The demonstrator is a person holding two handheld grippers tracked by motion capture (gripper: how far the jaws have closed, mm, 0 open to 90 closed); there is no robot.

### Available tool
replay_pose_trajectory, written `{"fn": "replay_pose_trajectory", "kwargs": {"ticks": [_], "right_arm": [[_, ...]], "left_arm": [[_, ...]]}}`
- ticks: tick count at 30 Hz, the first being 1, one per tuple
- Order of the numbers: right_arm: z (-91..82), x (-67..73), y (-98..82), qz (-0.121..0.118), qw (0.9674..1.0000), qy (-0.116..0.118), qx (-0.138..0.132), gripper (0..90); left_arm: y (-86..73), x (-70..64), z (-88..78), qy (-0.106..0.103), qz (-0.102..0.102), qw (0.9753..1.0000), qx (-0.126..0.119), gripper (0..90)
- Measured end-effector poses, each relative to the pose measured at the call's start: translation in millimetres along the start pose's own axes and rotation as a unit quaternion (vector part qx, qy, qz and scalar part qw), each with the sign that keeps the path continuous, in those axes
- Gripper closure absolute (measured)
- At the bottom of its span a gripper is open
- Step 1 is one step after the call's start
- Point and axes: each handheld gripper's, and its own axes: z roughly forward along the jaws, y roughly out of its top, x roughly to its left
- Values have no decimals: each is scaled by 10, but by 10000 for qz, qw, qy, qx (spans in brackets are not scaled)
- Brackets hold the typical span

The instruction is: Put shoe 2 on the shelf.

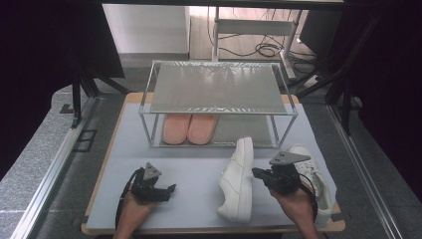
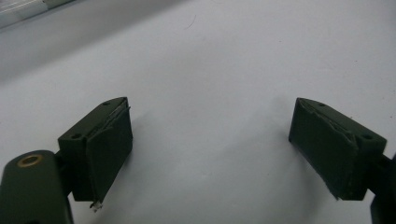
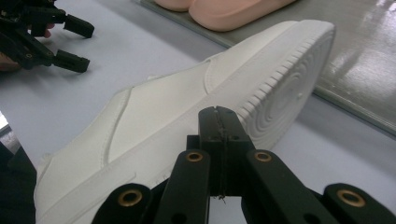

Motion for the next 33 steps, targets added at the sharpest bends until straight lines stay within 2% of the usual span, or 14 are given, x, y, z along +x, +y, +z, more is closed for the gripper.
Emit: {"fn": "replay_pose_trajectory", "kwargs": {"ticks": [5,16,33], "right_arm": [[74,28,14,-33,10000,34,27,900],[186,22,20,-55,10000,-42,-6,900],[130,4,-36,-9,10000,-86,16,900]], "left_arm": [[0,0,0,0,1,10000,0,135],[0,0,0,0,-1,10000,-2,135],[0,-1,0,1,1,10000,-1,135]]}}
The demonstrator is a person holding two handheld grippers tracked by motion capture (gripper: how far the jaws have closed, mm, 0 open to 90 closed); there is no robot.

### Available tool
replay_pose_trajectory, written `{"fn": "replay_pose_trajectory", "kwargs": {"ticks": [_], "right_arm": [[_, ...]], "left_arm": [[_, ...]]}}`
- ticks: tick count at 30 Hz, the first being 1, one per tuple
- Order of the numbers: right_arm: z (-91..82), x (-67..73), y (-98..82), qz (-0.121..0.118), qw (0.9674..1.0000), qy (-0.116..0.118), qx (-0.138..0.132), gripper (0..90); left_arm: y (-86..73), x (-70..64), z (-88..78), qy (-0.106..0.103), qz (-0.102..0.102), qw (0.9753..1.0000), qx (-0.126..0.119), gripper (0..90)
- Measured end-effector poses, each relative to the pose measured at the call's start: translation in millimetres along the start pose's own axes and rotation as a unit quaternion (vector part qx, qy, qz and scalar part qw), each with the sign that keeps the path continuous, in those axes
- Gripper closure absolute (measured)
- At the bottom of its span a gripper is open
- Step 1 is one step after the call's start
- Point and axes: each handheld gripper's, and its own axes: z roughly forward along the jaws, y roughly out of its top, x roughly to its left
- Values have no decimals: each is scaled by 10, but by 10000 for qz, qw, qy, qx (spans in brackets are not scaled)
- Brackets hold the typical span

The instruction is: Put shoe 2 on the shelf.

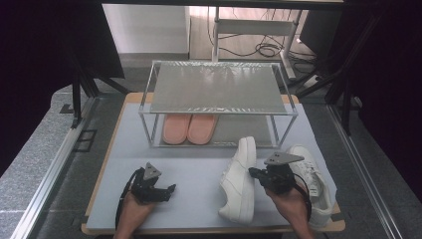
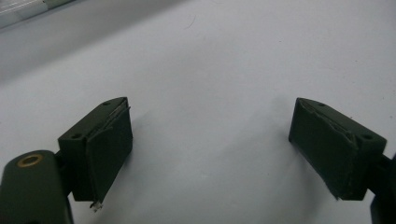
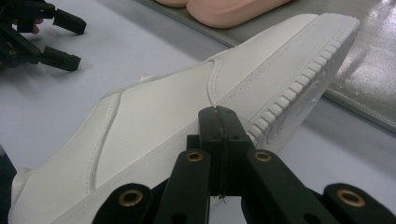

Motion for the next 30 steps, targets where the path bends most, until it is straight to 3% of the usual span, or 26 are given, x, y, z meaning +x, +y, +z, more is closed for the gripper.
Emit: {"fn": "replay_pose_trajectory", "kwargs": {"ticks": [20,30], "right_arm": [[-119,-31,-78,96,9996,-270,17,900],[-233,-113,-183,268,9984,-482,79,900]], "left_arm": [[0,0,0,0,-2,10000,-1,135],[1,0,1,-1,-5,10000,-1,135]]}}
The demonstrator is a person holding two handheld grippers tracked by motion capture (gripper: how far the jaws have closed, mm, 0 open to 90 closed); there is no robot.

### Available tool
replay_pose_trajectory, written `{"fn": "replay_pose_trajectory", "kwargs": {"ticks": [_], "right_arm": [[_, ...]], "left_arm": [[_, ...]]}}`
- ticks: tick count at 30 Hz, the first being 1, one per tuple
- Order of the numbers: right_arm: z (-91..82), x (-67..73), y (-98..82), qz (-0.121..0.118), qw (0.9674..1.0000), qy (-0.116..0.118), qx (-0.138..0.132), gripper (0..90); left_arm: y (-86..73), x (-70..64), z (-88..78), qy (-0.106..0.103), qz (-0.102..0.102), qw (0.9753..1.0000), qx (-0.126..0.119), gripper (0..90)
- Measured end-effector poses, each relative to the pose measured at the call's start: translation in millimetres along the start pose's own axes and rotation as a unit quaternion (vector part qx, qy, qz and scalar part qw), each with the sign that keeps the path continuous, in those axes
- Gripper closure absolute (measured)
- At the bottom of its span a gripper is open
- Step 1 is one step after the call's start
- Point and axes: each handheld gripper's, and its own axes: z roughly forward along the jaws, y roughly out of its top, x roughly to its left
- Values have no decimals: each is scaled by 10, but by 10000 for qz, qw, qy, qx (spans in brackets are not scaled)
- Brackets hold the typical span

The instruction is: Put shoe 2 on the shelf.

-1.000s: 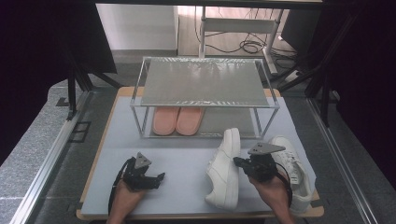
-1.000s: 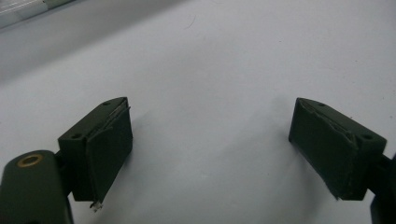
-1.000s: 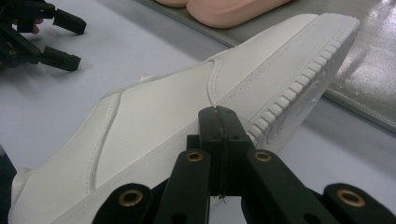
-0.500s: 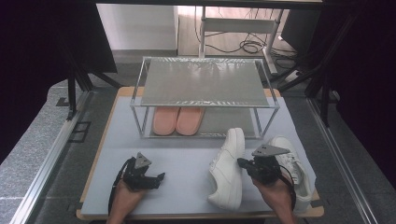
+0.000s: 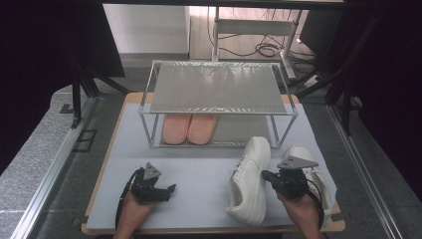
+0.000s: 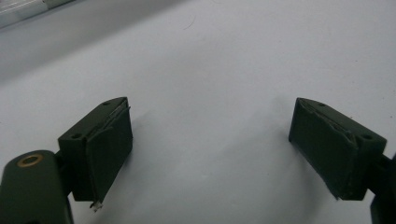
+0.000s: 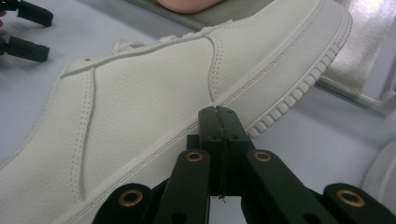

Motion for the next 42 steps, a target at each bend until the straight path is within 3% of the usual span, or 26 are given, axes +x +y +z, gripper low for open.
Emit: {"fn": "replay_pose_trajectory", "kwargs": {"ticks": [6,11,20,32,37,39,41,42], "right_arm": [[-50,-64,-79,88,9998,-176,93,900],[-54,-63,-83,189,9995,-231,129,900],[-73,-50,-105,381,9973,-539,314,900],[-59,-21,-158,455,9893,-1180,723,900],[12,-50,-221,518,9815,-1517,1045,900],[63,-70,-251,592,9807,-1512,1092,900],[148,-72,-274,662,9822,-1274,1210,900],[148,-72,-274,662,9822,-1274,1210,900]], "left_arm": [[0,0,0,-1,-1,10000,0,135],[0,0,0,-1,-2,10000,0,135],[0,0,0,-2,-1,10000,1,135],[1,1,1,-3,1,10000,1,135],[1,2,1,-6,0,10000,3,134],[1,2,1,-5,0,10000,4,134],[1,2,0,-5,2,10000,5,135],[1,2,0,-5,2,10000,5,135]]}}
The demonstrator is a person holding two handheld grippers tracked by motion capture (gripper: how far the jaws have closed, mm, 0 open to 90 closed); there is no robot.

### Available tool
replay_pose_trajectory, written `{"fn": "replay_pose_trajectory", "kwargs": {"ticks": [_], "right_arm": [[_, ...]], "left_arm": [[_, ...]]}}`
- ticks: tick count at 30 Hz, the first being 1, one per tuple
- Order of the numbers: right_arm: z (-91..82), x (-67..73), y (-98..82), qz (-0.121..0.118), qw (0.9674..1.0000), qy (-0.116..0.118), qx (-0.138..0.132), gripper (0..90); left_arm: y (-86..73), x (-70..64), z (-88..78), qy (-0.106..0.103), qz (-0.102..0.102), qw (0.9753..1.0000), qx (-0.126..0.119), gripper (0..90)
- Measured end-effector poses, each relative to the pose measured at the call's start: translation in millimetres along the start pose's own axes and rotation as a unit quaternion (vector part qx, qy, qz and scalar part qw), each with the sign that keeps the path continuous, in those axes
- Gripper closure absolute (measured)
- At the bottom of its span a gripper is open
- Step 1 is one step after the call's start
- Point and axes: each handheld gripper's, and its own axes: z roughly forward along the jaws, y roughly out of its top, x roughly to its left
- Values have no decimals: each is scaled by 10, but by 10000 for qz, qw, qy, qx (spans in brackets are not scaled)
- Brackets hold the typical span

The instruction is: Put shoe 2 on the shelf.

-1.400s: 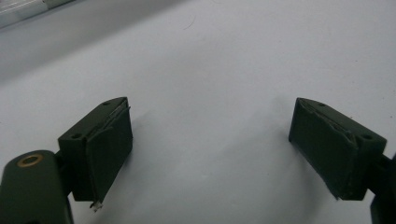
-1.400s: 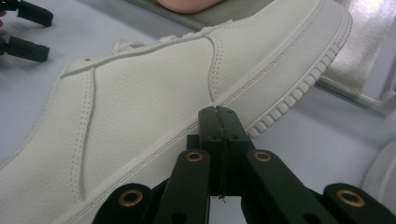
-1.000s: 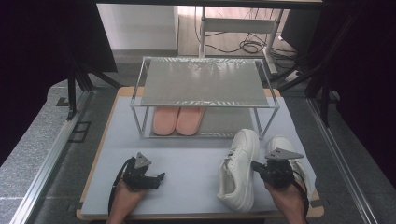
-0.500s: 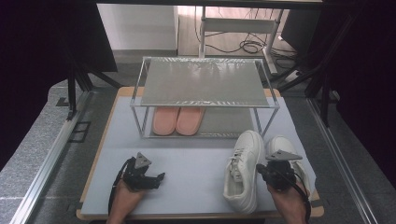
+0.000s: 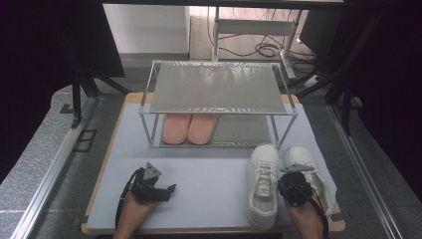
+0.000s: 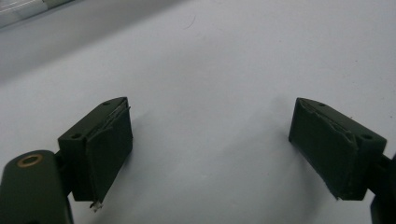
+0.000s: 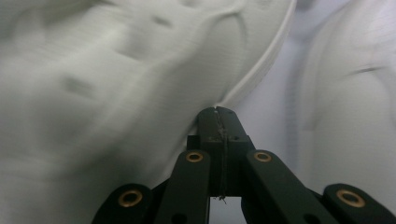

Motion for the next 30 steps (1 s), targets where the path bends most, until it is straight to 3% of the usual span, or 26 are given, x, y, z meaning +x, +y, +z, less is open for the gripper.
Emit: {"fn": "replay_pose_trajectory", "kwargs": {"ticks": [2,15,30], "right_arm": [[77,59,8,37,9997,242,-92,900],[191,97,70,60,9974,614,-362,900],[340,167,164,-22,9910,1180,-629,900]], "left_arm": [[0,0,0,0,0,10000,1,135],[0,0,0,0,0,10000,0,135],[0,0,0,-1,-3,10000,-1,134]]}}
